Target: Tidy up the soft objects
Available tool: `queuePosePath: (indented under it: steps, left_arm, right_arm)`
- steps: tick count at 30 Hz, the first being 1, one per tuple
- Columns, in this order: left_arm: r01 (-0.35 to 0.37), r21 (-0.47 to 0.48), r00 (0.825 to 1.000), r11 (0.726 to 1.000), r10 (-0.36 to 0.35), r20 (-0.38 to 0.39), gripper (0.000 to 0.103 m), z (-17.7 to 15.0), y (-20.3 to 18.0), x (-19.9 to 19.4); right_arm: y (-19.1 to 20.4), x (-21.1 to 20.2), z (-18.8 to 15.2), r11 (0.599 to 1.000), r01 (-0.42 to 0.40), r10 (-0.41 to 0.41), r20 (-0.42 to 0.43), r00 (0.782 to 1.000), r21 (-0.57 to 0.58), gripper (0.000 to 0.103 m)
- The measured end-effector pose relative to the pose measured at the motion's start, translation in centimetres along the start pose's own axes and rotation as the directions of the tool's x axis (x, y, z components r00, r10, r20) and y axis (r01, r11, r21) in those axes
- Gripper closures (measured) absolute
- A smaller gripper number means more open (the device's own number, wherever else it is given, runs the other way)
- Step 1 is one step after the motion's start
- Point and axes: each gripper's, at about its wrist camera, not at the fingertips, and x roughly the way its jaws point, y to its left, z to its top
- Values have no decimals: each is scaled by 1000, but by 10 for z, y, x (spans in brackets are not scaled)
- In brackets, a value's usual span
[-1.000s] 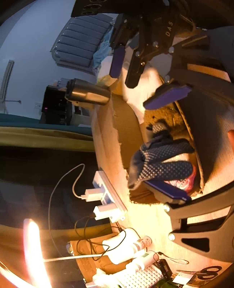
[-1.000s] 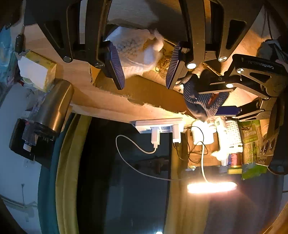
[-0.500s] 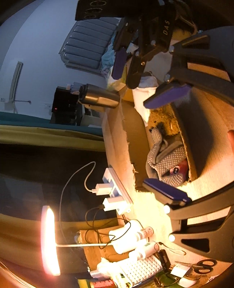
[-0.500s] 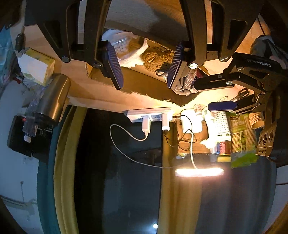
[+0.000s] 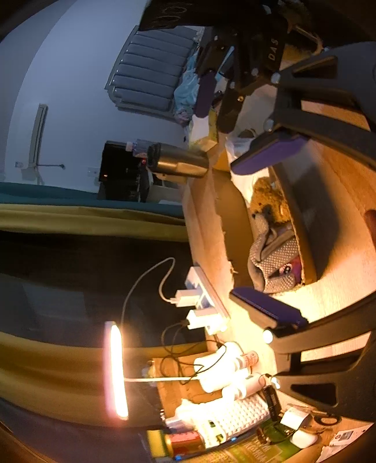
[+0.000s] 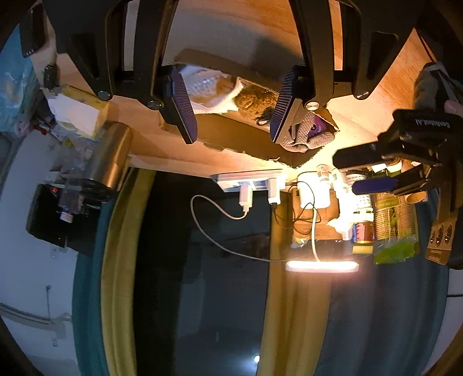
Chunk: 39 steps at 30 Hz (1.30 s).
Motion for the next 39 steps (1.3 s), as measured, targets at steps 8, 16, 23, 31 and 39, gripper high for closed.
queuePosePath:
  steps: [8,16,23,31,39]
  left_arm:
    - [-12,27,999,1000,11,44,20,15,-17,-30]
    - [-48,4,997,999,48,58,0,22,-30,-57]
    - [-101,-37,990,994,104,93,0,27,-30,-79]
    - [-117,-37,986,992,120,117,0,33,-31,-87]
    - [-139,-52,980,989,145,135,0,39,-29,-91]
  right_arm:
    - [-9,-33,6,998,56,-57,33,998,36,39]
    - [-8,-59,9,994,103,-104,47,993,28,14]
    - [-11,-75,12,990,131,-134,57,989,41,11]
    - [-12,-79,17,988,146,-149,70,986,42,11]
    - [-15,-78,17,988,150,-153,71,986,46,11]
